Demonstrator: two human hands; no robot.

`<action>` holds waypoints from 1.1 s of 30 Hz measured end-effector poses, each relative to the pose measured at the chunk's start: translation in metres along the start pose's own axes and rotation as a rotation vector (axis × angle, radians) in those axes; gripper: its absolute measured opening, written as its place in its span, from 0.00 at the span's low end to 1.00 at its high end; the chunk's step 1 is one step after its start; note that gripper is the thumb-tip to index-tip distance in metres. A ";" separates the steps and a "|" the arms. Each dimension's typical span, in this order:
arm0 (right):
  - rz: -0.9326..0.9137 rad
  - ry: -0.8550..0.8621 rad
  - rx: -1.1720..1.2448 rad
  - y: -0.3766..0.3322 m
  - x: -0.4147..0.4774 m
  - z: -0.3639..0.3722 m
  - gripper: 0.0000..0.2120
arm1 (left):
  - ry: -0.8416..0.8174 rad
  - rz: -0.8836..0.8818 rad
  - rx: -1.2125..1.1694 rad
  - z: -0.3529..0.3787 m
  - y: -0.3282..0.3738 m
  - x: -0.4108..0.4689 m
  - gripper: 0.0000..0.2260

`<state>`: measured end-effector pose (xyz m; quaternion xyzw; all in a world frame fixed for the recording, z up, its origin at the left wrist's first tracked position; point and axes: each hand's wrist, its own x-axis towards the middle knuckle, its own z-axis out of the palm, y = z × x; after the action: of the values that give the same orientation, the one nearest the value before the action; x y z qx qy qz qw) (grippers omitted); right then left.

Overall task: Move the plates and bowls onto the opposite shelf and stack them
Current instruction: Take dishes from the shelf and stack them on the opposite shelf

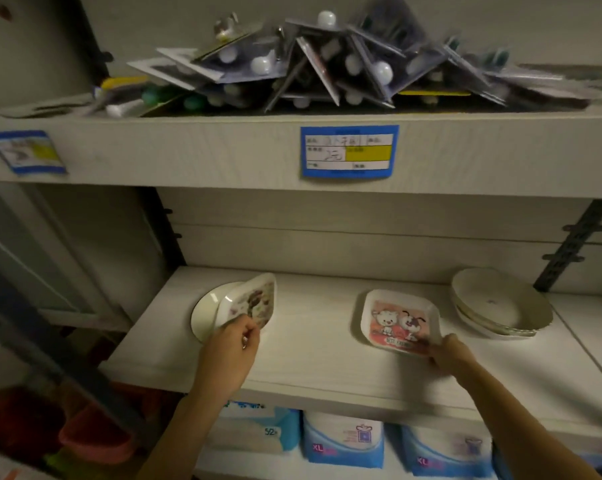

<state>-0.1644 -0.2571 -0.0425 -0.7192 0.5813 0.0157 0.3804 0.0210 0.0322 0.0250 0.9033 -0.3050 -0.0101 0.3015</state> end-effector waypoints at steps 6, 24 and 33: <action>-0.048 0.050 0.129 0.010 -0.044 -0.005 0.06 | -0.034 -0.213 0.082 -0.005 -0.038 0.039 0.09; -0.113 0.110 0.133 0.013 -0.118 -0.026 0.03 | -0.387 -0.454 0.128 0.006 -0.058 0.094 0.12; -0.158 0.147 0.166 0.027 -0.132 -0.037 0.04 | -0.243 -0.328 -0.247 -0.005 -0.031 0.085 0.02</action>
<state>-0.2458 -0.1700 0.0307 -0.7280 0.5485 -0.1152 0.3948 0.1075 0.0071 0.0258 0.8893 -0.1845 -0.2046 0.3650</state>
